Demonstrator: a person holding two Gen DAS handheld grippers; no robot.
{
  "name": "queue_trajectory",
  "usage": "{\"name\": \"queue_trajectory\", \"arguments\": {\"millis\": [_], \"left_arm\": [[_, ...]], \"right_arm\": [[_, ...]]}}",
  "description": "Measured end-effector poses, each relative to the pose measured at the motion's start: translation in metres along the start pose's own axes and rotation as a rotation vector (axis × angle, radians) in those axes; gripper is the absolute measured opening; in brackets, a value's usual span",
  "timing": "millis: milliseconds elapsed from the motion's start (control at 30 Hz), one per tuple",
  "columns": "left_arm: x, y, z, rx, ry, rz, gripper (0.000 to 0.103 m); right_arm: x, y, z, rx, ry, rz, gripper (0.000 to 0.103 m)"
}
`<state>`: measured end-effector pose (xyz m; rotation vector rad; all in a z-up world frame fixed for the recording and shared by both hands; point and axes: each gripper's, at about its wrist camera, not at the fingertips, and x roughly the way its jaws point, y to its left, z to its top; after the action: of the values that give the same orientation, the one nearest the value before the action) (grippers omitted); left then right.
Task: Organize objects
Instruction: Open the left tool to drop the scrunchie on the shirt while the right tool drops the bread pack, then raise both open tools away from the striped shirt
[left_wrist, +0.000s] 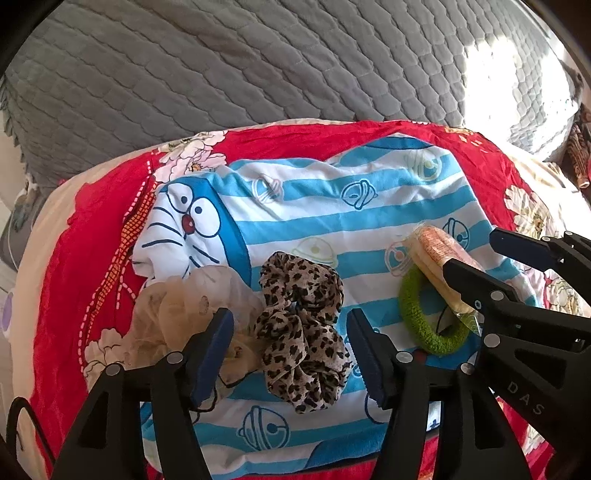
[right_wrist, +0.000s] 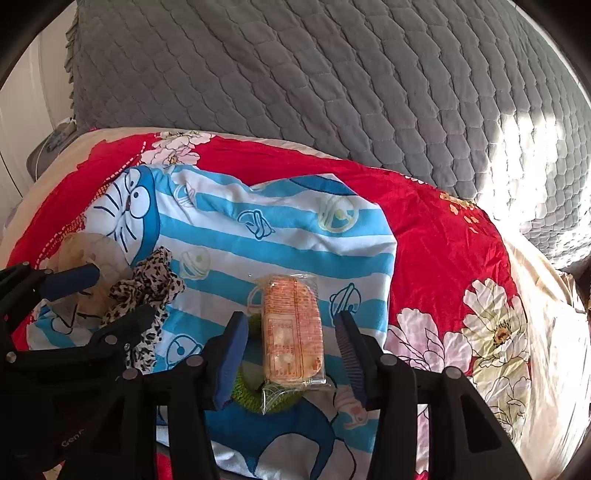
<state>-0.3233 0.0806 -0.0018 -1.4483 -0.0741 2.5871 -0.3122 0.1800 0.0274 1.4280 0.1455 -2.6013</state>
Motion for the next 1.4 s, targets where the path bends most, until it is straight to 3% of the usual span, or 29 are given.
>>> {"name": "queue_trajectory", "arguments": {"millis": [733,1400], "left_arm": [[-0.030,0.000,0.003,0.010,-0.021,0.005,0.073],[-0.065,0.008,0.003,0.020,-0.052,0.019,0.073]], "right_arm": [[-0.032,-0.008,0.009,0.039,-0.039,0.004,0.060],[-0.072,-0.010,0.015,0.045,-0.084,-0.014,0.061]]}}
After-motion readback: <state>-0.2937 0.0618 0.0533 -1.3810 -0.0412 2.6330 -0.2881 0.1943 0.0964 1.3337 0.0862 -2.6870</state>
